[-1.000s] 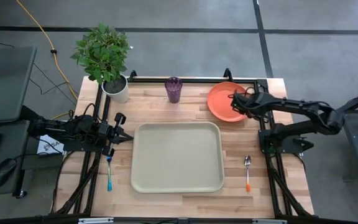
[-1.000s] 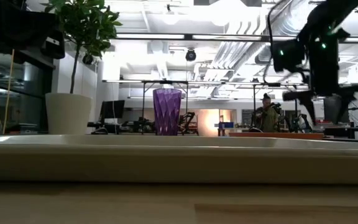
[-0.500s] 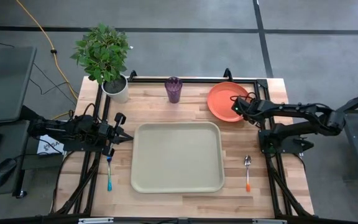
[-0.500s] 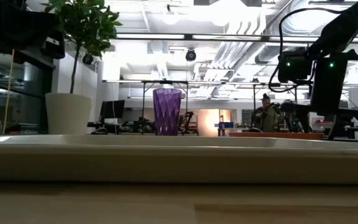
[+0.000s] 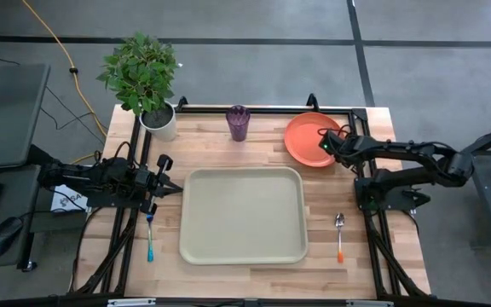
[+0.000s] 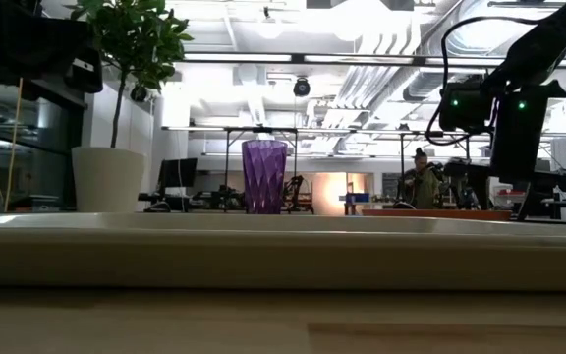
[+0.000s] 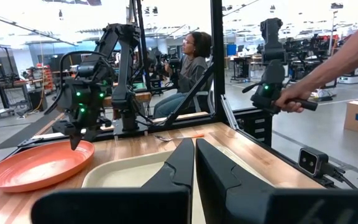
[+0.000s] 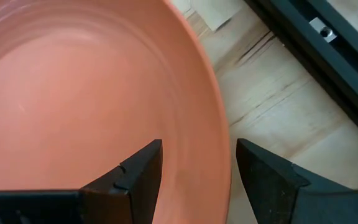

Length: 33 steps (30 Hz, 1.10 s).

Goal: Pick and place plate/cup/fork/spoon on tray
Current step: Put the orange plate on the gray tray

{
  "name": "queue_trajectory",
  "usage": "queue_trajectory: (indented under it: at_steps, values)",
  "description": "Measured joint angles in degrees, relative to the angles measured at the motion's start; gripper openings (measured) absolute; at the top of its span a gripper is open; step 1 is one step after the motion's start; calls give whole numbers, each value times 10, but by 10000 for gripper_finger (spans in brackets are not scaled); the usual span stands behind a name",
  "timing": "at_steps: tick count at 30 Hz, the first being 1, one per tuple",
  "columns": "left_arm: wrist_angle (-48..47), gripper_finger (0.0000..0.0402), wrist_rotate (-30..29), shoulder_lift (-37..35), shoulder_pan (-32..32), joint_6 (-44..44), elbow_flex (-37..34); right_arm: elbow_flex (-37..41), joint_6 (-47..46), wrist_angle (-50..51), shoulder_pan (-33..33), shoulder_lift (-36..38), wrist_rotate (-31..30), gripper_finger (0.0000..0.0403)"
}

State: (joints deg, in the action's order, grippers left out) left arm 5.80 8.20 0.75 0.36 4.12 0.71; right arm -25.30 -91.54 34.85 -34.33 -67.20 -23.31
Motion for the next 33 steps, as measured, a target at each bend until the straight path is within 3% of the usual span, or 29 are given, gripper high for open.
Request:
queue_trajectory:
  at_steps: [28, 33]
  values:
    - [0, 0, 0, 0, 0, 0, 0, -2, 18, -27, -17, -57, 19, 196]
    - [0, 0, 0, 0, 0, 0, 0, -1, 32, -24, -17, -58, 21, 172]
